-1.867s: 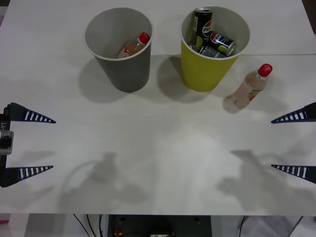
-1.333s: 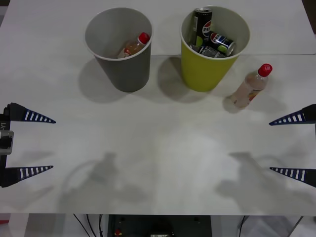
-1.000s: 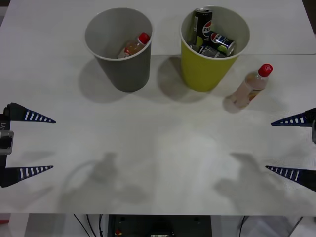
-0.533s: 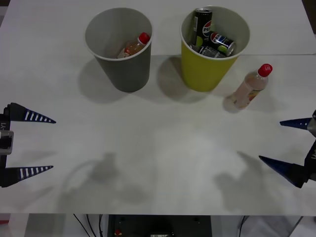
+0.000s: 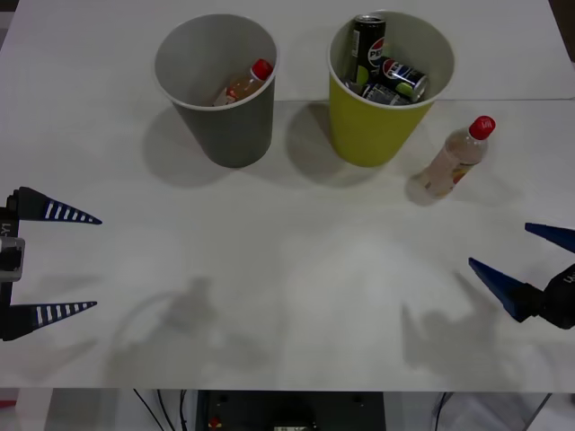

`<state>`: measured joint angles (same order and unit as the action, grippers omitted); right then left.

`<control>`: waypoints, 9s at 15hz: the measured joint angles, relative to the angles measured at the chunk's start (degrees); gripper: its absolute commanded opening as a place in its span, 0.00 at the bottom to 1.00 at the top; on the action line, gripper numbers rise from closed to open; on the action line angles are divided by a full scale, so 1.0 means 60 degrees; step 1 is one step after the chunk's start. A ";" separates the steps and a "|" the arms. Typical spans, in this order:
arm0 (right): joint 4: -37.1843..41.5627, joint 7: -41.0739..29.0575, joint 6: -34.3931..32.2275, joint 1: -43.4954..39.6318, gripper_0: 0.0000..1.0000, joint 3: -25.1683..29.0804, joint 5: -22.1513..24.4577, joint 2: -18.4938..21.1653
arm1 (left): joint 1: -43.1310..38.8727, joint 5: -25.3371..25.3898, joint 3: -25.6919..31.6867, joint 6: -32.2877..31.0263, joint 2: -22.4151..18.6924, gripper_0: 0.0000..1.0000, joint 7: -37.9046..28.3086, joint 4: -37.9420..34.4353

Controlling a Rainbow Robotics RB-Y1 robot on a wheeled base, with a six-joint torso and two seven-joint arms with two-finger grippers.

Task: Put the can into the green bin and the plastic bottle into the gray bin

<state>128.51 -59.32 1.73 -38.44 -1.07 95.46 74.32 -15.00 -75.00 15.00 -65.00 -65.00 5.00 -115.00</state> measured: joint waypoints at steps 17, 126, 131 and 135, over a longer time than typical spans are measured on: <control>-0.5870 0.0232 0.7714 0.9059 1.00 -1.0811 -0.2904 -0.1632 | 0.0000 0.0000 0.0000 0.0000 0.0000 1.00 0.0000 0.0000; -1.3554 -0.1765 -1.0618 2.1305 0.67 -0.5316 0.3423 -0.9692 | 0.0000 0.0000 0.0000 0.0000 0.0000 1.00 0.0000 0.0000; -1.3554 -0.1462 -1.0530 2.1295 1.00 -0.5316 0.3149 -0.9693 | 0.0000 0.0000 0.0000 0.0000 0.0000 1.00 0.0000 0.0000; -1.3048 -0.1506 -1.1536 2.1282 1.00 -0.4917 0.2829 -0.9194 | 0.0000 0.0000 0.0000 0.0000 0.0000 1.00 0.0000 0.0000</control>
<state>50.22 -68.36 -67.48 89.25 -30.57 112.44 19.16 -15.00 -75.00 15.00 -65.00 -65.00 5.00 -115.00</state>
